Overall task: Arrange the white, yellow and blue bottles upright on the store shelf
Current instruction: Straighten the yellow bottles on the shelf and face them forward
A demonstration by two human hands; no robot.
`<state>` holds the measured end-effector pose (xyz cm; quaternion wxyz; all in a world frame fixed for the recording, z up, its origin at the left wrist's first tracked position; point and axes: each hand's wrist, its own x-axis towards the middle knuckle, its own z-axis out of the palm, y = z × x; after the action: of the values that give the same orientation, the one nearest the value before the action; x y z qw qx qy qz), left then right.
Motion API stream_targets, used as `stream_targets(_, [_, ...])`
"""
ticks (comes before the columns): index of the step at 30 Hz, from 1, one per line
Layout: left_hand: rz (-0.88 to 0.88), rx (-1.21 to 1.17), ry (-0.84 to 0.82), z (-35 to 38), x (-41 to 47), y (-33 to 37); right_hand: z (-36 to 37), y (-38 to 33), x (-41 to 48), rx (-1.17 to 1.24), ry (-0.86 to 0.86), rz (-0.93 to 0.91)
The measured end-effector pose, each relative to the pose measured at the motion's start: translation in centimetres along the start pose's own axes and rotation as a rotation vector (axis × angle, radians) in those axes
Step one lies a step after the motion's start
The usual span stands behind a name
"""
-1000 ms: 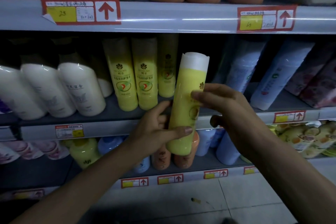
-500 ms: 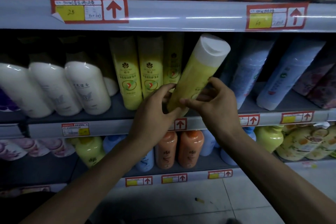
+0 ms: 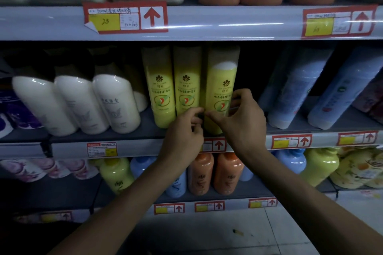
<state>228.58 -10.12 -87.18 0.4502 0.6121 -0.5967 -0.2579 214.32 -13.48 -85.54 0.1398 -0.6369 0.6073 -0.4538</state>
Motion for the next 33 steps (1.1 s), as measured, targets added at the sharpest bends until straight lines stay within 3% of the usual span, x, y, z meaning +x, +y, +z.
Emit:
stream_targets(7, [-0.008, 0.046, -0.026, -0.5, 0.2, -0.3, 0.3, 2.0, 0.0, -0.049, -0.245, 0.062])
stream_targets(33, [-0.077, 0.001, -0.073, 0.1, 0.9, -0.7, 2.8, 1.0, 0.7, -0.056, -0.123, 0.166])
